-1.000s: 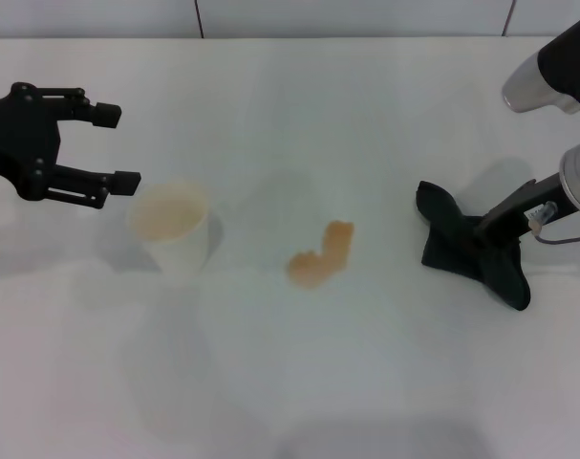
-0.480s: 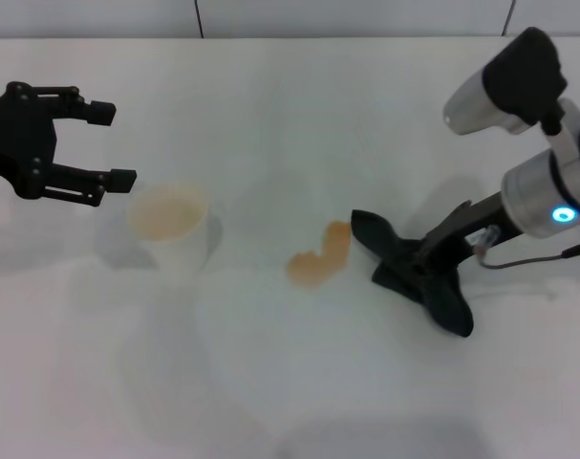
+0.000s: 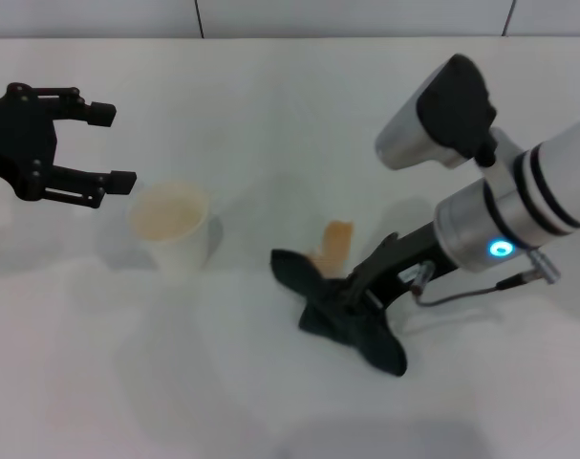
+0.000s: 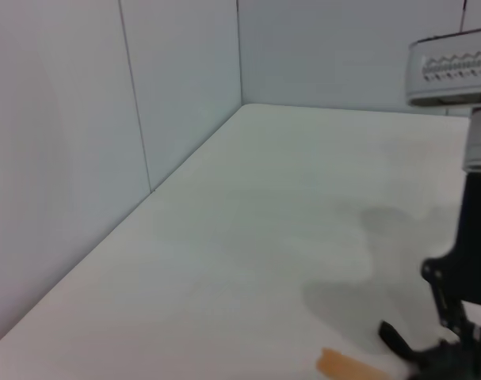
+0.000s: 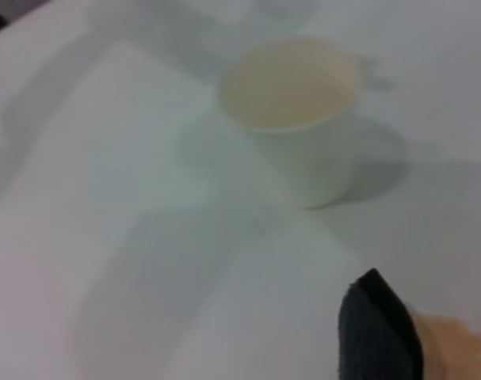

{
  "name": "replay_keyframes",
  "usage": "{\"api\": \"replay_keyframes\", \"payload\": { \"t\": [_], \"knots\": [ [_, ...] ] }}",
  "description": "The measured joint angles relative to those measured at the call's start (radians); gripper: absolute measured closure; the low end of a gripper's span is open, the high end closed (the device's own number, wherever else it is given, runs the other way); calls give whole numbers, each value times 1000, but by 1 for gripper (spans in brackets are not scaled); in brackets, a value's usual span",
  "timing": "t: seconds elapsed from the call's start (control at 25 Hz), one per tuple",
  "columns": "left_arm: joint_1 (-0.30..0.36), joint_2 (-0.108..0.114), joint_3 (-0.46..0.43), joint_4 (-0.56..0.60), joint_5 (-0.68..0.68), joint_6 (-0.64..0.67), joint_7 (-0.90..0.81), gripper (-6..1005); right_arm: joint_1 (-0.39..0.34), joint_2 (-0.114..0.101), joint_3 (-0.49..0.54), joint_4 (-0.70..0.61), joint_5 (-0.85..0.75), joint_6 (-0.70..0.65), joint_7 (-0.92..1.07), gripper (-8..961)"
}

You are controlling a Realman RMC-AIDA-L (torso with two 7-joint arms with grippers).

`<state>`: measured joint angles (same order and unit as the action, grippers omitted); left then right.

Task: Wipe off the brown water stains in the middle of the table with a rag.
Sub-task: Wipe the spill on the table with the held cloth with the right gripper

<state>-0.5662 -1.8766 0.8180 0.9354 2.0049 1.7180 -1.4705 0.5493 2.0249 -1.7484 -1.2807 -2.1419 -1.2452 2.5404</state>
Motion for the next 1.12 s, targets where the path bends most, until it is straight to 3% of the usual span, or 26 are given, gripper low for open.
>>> {"api": "replay_keyframes", "payload": {
  "t": [0.44, 1.12],
  "knots": [
    [0, -5, 1, 1, 0, 2, 3, 116, 56, 2, -74, 56, 65, 63, 8, 876],
    [4, -29, -2, 16, -3, -9, -6, 116, 125, -7, -32, 195, -30, 197, -5, 877]
  ]
}}
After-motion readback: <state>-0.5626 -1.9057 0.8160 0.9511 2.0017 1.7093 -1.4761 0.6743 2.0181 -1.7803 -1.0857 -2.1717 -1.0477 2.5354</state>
